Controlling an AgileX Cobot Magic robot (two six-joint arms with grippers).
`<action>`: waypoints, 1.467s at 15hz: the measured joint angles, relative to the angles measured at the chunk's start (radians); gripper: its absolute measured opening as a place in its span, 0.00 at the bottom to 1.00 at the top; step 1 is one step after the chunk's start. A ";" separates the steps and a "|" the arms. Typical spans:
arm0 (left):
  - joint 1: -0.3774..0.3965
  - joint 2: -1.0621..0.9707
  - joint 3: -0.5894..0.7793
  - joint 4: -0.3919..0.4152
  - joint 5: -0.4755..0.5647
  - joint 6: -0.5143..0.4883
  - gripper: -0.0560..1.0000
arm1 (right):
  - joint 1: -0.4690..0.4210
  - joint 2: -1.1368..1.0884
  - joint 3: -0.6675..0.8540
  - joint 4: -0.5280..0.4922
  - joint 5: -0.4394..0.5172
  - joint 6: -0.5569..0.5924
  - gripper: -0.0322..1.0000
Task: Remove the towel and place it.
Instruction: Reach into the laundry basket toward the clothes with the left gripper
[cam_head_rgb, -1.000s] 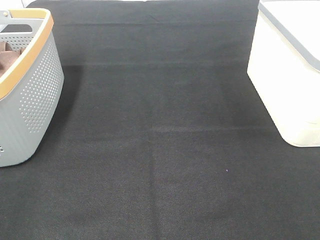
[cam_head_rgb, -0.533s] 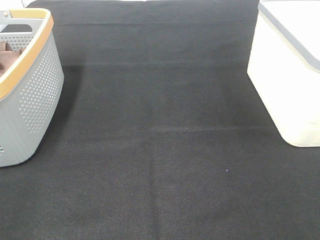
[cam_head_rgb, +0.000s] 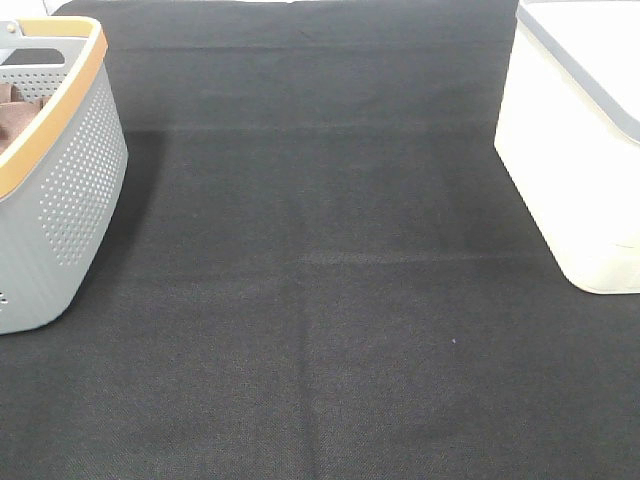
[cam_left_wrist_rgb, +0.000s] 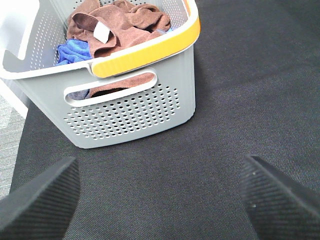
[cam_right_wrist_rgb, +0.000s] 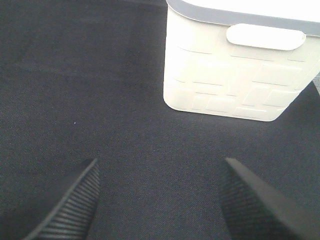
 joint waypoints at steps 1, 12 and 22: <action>0.000 0.000 0.000 0.000 0.000 0.000 0.83 | 0.000 0.000 0.000 0.000 0.000 0.000 0.66; 0.000 0.000 0.000 0.000 0.000 0.000 0.83 | 0.000 0.000 0.000 0.000 0.000 0.000 0.66; 0.000 0.000 0.000 0.000 0.000 0.000 0.83 | 0.000 0.000 0.000 0.000 0.000 0.000 0.66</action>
